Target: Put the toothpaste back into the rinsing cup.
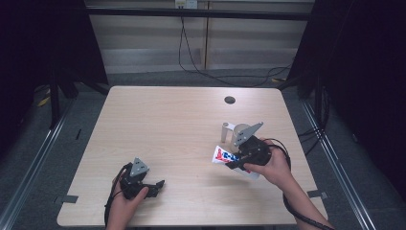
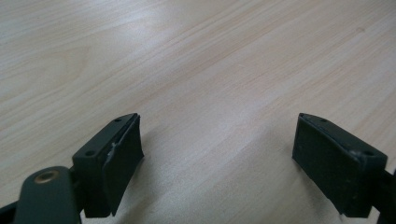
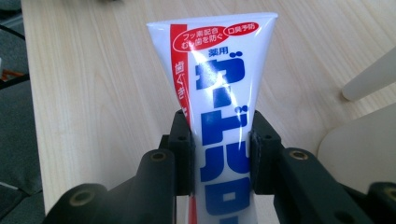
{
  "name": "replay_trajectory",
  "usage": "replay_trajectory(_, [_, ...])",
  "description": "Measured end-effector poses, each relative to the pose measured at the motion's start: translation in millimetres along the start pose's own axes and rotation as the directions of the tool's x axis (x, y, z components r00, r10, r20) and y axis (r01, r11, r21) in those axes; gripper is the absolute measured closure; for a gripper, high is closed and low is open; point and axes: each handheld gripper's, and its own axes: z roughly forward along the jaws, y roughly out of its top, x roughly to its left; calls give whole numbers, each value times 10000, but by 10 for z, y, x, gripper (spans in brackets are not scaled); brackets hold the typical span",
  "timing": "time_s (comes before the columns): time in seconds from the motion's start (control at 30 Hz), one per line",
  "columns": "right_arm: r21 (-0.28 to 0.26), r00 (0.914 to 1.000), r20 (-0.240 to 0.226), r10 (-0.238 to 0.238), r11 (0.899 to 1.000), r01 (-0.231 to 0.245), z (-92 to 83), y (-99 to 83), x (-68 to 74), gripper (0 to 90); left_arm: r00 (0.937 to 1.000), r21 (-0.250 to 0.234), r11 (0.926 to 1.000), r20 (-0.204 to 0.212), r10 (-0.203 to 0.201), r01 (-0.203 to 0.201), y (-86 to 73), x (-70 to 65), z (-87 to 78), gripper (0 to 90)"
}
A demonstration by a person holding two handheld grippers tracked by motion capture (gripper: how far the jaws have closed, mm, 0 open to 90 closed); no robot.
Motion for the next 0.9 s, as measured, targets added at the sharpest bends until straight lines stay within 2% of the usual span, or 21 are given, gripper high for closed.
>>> replay_trajectory(0.27, [-660, 9997, -58, 249, 9975, -253, -104, -7, -16, 684, 10000, 2, 10000, 4, -1, 1, 0, 0, 0, 157])
replay_trajectory(0.4, [-827, 9996, -61, 267, 9962, -271, -131, -5, -19, 683, 10000, 3, 10000, -2, -1, 1, 0, 0, 0, 157])
replay_trajectory(0.6, [-1467, 9986, -172, 507, 9878, -527, -194, -13, -38, 683, 10000, 15, 10000, 15, 8, -8, 0, 1, -1, 157])
replay_trajectory(0.9, [-1889, 9979, -61, 646, 9799, -646, -275, 11, -44, 682, 10000, 15, 10000, 19, 1, -1, 0, 0, -1, 157])
